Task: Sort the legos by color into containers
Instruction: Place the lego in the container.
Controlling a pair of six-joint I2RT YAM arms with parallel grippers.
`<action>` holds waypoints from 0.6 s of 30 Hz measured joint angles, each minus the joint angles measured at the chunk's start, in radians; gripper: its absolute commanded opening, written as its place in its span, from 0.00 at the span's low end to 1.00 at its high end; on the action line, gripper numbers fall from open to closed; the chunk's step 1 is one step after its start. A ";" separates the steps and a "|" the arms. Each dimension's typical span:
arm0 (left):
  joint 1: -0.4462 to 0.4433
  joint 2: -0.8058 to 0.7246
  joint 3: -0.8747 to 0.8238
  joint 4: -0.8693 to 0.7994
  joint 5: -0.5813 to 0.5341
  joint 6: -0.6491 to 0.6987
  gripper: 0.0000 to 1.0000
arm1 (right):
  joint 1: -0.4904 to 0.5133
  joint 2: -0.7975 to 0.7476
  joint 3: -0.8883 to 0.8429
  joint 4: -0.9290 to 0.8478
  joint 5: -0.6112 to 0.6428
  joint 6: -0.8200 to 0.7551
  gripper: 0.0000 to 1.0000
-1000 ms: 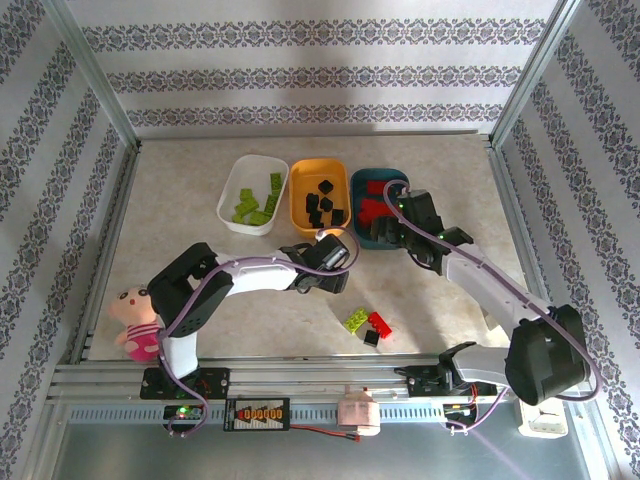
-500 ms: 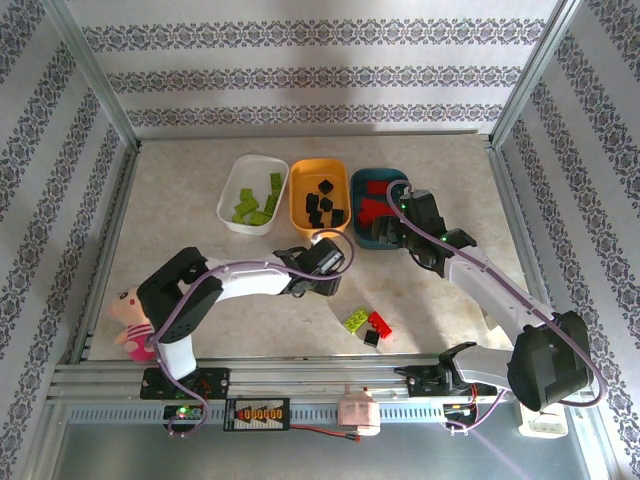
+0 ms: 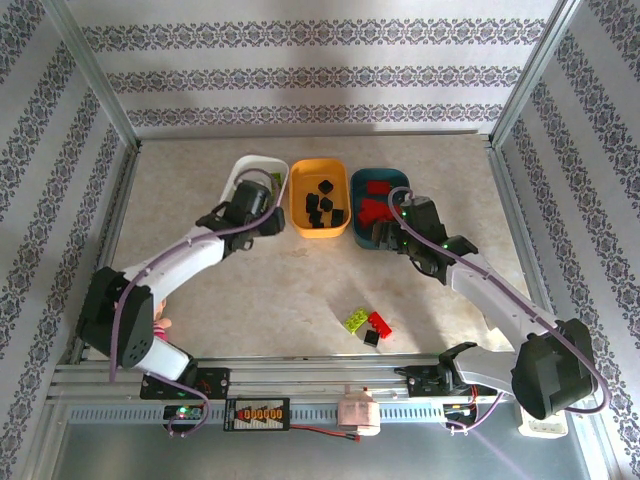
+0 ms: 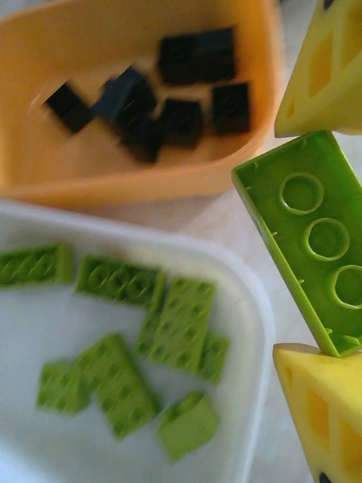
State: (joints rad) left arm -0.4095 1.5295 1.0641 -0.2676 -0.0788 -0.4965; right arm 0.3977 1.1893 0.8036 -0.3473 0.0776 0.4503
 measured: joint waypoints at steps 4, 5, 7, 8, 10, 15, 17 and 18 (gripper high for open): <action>0.103 0.131 0.127 0.001 0.026 0.008 0.53 | 0.019 -0.004 -0.020 -0.001 0.000 0.007 0.76; 0.123 0.162 0.155 -0.001 0.034 0.008 0.53 | 0.024 -0.007 -0.026 0.000 0.000 0.011 0.76; 0.156 0.224 0.208 -0.004 0.048 0.009 0.54 | 0.031 -0.016 -0.036 -0.002 0.000 0.016 0.76; 0.169 0.256 0.235 -0.009 0.051 0.011 0.55 | 0.032 -0.023 -0.041 -0.002 0.000 0.018 0.77; 0.187 0.310 0.281 -0.018 0.053 0.015 0.61 | 0.033 -0.034 -0.047 -0.005 0.000 0.018 0.77; 0.201 0.394 0.366 -0.057 0.057 0.032 0.86 | 0.035 -0.061 -0.057 -0.014 0.000 0.018 0.78; 0.204 0.402 0.380 -0.068 0.061 0.036 0.90 | 0.039 -0.070 -0.060 -0.019 0.000 0.018 0.78; 0.205 0.401 0.382 -0.071 0.064 0.037 0.92 | 0.039 -0.074 -0.061 -0.021 0.000 0.018 0.78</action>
State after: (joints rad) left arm -0.2043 1.9308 1.4460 -0.3389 -0.0147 -0.4595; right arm 0.4366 1.1152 0.7429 -0.3683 0.0780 0.4686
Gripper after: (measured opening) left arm 0.895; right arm 0.780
